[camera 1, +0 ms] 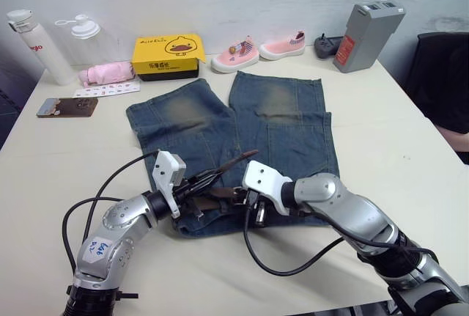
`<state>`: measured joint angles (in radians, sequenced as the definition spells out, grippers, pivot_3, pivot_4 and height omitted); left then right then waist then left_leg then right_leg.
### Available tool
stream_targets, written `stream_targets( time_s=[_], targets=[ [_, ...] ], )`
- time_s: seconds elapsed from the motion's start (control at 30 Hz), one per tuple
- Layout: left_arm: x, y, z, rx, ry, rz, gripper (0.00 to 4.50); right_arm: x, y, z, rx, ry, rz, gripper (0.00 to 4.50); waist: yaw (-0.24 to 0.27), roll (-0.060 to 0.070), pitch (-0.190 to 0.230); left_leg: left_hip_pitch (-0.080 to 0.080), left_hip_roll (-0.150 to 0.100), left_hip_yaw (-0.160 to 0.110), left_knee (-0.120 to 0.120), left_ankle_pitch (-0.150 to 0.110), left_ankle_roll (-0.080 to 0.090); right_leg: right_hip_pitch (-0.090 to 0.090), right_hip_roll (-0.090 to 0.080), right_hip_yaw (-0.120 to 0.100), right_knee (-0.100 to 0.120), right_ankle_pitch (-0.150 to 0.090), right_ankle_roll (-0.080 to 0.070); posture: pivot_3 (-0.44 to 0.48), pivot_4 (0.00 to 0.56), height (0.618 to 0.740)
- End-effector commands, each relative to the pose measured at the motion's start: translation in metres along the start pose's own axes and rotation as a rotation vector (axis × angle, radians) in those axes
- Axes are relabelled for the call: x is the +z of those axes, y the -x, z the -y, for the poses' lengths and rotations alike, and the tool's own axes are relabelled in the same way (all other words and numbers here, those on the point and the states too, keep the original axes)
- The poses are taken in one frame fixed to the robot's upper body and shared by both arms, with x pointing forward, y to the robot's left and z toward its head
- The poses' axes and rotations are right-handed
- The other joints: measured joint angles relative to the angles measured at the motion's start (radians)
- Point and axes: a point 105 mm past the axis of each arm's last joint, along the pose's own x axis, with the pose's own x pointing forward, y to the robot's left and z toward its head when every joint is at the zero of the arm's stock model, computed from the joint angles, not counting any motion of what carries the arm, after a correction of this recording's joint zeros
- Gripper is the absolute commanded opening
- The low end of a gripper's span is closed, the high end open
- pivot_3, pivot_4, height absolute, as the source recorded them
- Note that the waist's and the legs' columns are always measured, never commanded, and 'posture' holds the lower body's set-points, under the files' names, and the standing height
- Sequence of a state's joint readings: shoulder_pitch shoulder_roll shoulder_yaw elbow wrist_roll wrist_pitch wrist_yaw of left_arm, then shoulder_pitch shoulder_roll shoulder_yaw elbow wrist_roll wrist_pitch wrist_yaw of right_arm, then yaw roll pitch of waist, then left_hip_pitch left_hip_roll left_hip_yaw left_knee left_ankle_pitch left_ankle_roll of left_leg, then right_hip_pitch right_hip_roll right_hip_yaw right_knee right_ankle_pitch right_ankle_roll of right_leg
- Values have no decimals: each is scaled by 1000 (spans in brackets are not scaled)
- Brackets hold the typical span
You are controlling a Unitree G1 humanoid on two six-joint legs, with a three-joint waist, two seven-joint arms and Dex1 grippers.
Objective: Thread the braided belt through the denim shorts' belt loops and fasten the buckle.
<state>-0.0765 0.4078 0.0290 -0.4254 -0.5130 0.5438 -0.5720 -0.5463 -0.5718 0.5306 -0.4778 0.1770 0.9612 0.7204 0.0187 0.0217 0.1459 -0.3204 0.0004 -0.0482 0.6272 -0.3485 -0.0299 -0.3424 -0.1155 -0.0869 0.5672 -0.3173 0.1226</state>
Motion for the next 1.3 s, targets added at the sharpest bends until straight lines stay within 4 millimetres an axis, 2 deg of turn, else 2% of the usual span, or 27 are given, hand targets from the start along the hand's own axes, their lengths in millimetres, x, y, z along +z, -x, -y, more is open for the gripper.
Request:
stream_targets(
  time_s=[0.03,0.2,0.47,0.97,1.3],
  targets=[
    [10,3,4,-18,-46,31,0,11,10,2,4,30,25,128,2,0,0,0,0,0,0,0,0,0,0,0,0,0,0,0,150,712],
    [9,3,4,-16,-45,28,0,21,21,4,3,54,48,128,4,0,0,-1,0,0,0,0,0,0,-1,0,0,0,0,0,150,712],
    [8,2,4,-16,-44,30,0,30,27,8,-13,46,82,128,4,0,1,-1,0,0,0,0,0,0,-1,0,0,0,0,0,150,712],
    [11,2,5,-16,-49,36,0,3,9,8,14,17,13,128,4,0,1,-1,0,0,0,0,0,0,0,0,-1,0,0,0,150,712],
    [11,2,6,-16,-46,39,0,-1,-4,0,72,40,-11,128,2,0,1,-1,0,0,0,0,0,0,0,0,0,0,0,0,150,712]
  ],
)
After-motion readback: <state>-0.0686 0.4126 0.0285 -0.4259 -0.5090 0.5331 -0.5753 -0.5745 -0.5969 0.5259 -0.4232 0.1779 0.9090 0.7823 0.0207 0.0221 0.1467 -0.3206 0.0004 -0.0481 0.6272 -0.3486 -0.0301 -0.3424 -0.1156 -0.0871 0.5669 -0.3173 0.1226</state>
